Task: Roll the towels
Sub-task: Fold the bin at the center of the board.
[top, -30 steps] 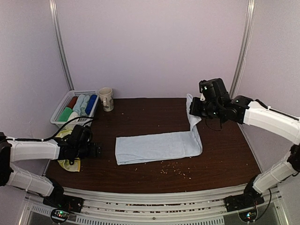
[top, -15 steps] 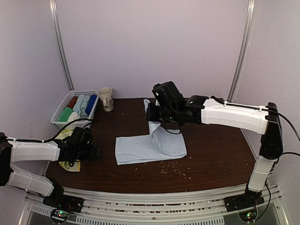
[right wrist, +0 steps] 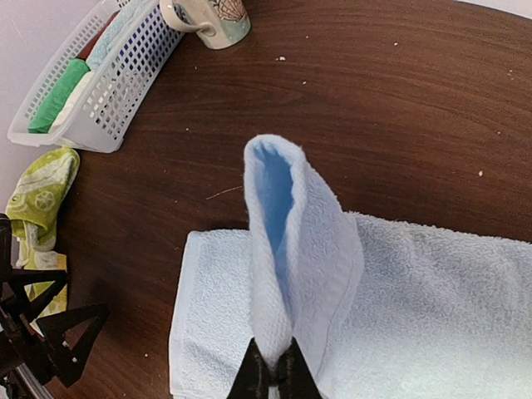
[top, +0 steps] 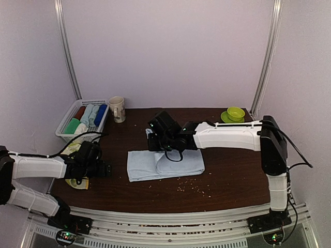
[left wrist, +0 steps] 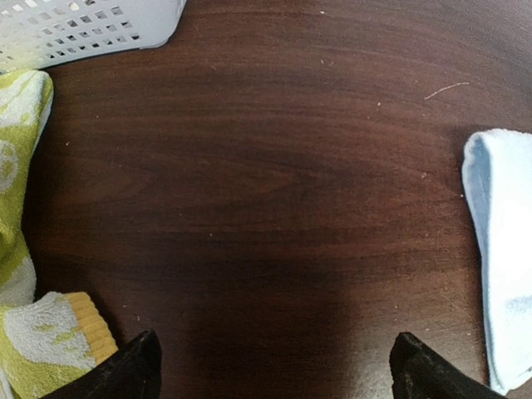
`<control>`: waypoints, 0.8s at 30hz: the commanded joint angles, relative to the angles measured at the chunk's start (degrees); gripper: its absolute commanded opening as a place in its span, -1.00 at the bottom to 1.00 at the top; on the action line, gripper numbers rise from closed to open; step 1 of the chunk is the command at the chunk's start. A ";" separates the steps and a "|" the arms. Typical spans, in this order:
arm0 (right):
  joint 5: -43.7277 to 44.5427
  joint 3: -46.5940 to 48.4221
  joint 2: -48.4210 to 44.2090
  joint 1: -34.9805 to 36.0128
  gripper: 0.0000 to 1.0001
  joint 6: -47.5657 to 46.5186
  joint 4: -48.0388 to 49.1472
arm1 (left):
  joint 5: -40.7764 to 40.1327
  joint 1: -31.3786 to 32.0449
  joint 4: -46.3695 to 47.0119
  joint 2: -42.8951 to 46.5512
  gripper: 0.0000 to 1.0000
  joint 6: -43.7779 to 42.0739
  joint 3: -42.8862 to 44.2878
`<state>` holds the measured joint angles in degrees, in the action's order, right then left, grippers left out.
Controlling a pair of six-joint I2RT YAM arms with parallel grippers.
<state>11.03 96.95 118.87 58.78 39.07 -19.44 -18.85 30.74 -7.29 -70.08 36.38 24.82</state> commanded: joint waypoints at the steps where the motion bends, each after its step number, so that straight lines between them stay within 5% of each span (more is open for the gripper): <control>1: -1.66 4.95 3.45 1.70 -1.00 0.53 1.95 | 0.05 -0.28 2.59 -0.67 0.95 0.49 -0.59; 24: -7.24 15.47 11.74 3.49 -1.00 -1.66 -1.83 | 0.91 -0.32 2.26 -1.00 0.95 1.09 1.09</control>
<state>5.96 109.06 127.09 61.12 38.61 -20.51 -18.06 30.74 -6.87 -71.20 36.84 24.75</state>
